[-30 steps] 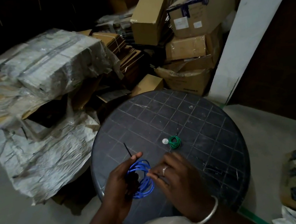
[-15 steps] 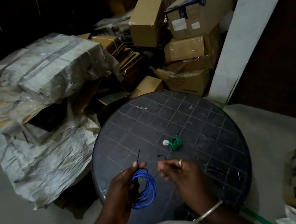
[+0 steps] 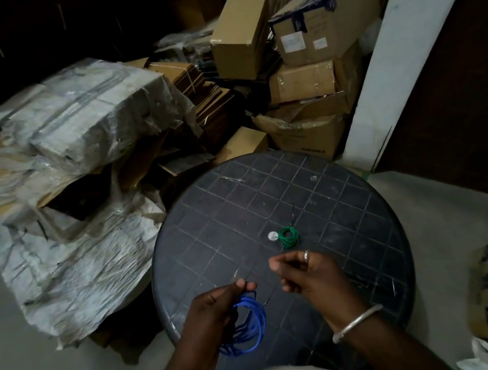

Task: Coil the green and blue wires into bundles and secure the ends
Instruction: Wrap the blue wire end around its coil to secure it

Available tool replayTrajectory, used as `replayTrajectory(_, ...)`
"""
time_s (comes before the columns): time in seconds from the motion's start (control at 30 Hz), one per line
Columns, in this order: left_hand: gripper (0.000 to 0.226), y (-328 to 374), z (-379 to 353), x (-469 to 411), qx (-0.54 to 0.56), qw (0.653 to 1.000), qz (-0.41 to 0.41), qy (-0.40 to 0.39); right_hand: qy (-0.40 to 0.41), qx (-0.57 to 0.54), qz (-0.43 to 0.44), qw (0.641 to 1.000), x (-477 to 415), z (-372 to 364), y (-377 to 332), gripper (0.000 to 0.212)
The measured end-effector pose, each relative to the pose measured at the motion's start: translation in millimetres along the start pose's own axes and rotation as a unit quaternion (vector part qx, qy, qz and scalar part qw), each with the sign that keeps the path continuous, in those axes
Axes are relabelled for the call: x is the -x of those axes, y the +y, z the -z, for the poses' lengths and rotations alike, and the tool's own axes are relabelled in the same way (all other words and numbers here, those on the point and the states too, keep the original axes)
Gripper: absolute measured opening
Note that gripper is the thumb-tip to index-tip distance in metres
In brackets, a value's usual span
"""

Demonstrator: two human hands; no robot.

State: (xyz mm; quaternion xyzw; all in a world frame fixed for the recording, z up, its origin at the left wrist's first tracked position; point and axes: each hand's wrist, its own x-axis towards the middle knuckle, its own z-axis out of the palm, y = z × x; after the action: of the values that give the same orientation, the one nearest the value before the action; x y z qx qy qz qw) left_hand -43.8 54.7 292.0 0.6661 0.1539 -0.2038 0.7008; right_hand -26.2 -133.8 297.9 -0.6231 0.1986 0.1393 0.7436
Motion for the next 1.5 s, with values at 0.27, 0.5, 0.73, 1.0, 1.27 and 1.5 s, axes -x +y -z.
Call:
replayTrajectory(0.27, 0.031, -3, -3, 2, 0.000, 1.000, -0.004, -0.013, -0.023, 0.117, 0.070, 0.990, 2, 8, -6, 0.015)
replayTrajectory(0.5, 0.030, -2, -2, 3, 0.008, 1.000, 0.001, 0.004, -0.129, 0.027, 0.052, 0.990, 15, -2, -18, 0.019)
replayTrajectory(0.73, 0.030, 1, -3, 6, 0.009, 1.000, -0.009, 0.000, 0.025, 0.043, 0.094, 0.994, 8, -6, -16, 0.009)
replayTrajectory(1.0, 0.028, 4, -5, 7, 0.014, 1.000, -0.017, 0.007, 0.015, 0.061, 0.113, 0.992, 10, -19, -13, 0.005)
replayTrajectory(1.27, 0.026, 3, -7, 5, 0.011, 1.000, -0.023, 0.011, 0.013, 0.091, 0.112, 0.989, 10, -20, -10, 0.008)
replayTrajectory(1.5, 0.025, -1, -6, -1, 0.013, 0.999, -0.022, 0.032, -0.010, 0.163, 0.139, 0.977, 11, -19, -5, 0.015)
